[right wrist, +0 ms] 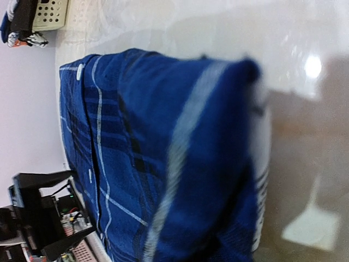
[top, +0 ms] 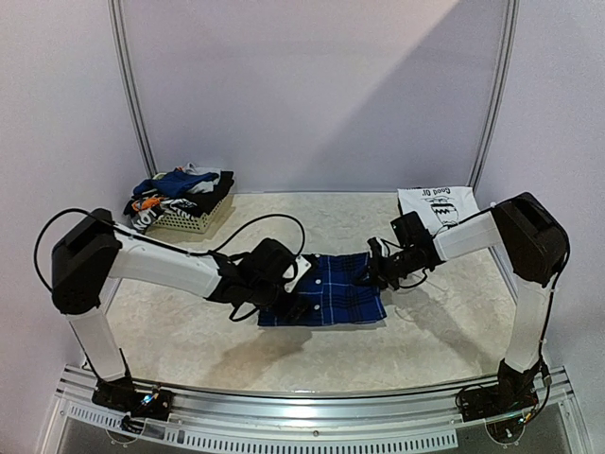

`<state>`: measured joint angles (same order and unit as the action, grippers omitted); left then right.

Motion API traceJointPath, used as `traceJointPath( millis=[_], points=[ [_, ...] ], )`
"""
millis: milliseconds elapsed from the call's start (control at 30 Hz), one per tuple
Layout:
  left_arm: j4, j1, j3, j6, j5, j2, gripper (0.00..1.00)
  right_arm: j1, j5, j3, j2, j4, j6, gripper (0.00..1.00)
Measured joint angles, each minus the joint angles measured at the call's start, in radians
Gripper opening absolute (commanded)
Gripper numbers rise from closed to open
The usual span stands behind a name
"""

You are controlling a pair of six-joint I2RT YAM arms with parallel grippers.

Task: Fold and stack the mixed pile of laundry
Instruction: Place the square-folded shirt at the corner of the board.

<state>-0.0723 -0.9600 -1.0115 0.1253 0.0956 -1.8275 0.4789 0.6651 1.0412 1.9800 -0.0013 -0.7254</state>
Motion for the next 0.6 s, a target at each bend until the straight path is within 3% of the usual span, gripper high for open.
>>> traceJointPath(
  millis=[67, 367, 600],
  points=[
    [-0.023, 0.0, 0.037, 0.008, 0.034, 0.073, 0.99, 0.001, -0.036, 0.047, 0.0, -0.074, 0.045, 0.0],
    [-0.041, 0.0, 0.176, 0.053, 0.167, 0.366, 1.0, -0.002, -0.261, 0.263, 0.0, -0.396, 0.239, 0.0],
    [-0.052, 0.0, 0.301, 0.082, 0.206, 0.481, 1.0, -0.039, -0.429, 0.454, -0.001, -0.595, 0.362, 0.0]
  ],
)
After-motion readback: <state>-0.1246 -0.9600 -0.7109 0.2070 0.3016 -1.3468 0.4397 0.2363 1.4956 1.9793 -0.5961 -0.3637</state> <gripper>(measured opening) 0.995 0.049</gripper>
